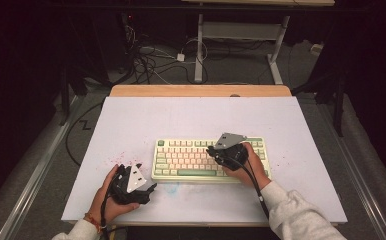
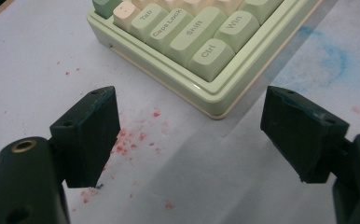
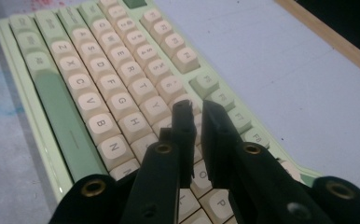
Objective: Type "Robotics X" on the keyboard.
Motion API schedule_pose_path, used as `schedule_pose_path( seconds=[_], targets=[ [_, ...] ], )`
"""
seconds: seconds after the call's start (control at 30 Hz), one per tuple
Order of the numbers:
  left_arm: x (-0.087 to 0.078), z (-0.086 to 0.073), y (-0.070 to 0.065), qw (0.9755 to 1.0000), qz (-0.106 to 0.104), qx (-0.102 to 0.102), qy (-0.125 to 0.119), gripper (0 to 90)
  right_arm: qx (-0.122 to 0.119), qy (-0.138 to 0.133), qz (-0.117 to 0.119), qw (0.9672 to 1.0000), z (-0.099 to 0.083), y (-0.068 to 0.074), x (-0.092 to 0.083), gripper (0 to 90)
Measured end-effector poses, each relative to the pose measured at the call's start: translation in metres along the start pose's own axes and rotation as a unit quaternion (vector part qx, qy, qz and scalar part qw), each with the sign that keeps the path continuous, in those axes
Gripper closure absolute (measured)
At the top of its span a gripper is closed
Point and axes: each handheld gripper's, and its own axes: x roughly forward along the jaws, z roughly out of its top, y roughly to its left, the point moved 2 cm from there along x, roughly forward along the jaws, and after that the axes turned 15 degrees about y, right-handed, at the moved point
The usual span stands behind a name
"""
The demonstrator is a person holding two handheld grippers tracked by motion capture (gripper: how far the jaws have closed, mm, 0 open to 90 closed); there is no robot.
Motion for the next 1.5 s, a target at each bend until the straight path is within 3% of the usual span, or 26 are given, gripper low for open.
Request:
schedule_pose_path(
  seconds=[0.23,0.4,0.63,0.83,1.13,1.5],
  targets=[
    [0.0,0.0,0.0,1.0,-0.001,-0.005,-0.001,21.3,0.006,-0.035,-0.011,0.9993,-0.002,-0.003,-0.016,68.3],
    [-0.001,0.0,0.001,1.0,-0.001,-0.009,-0.003,22.8,0.015,-0.053,-0.017,0.9983,-0.006,-0.006,-0.026,52.7],
    [-0.002,-0.001,0.002,0.9999,-0.003,-0.011,-0.005,24.9,0.025,-0.076,-0.044,0.9958,-0.014,-0.008,-0.04,33.2],
    [-0.003,-0.001,0.003,0.9997,-0.007,-0.023,-0.008,24.9,0.03,-0.086,-0.06,0.994,-0.025,-0.008,-0.05,29.4],
    [-0.004,0.0,0.003,0.9997,-0.011,-0.021,-0.009,25.5,0.024,-0.106,-0.081,0.9908,-0.048,-0.004,-0.063,29.7],
    [-0.011,0.0,0.005,0.999,-0.017,-0.024,-0.032,25.7,0.04,-0.095,-0.104,0.9892,-0.076,-0.004,-0.073,28.8]
  ],
)
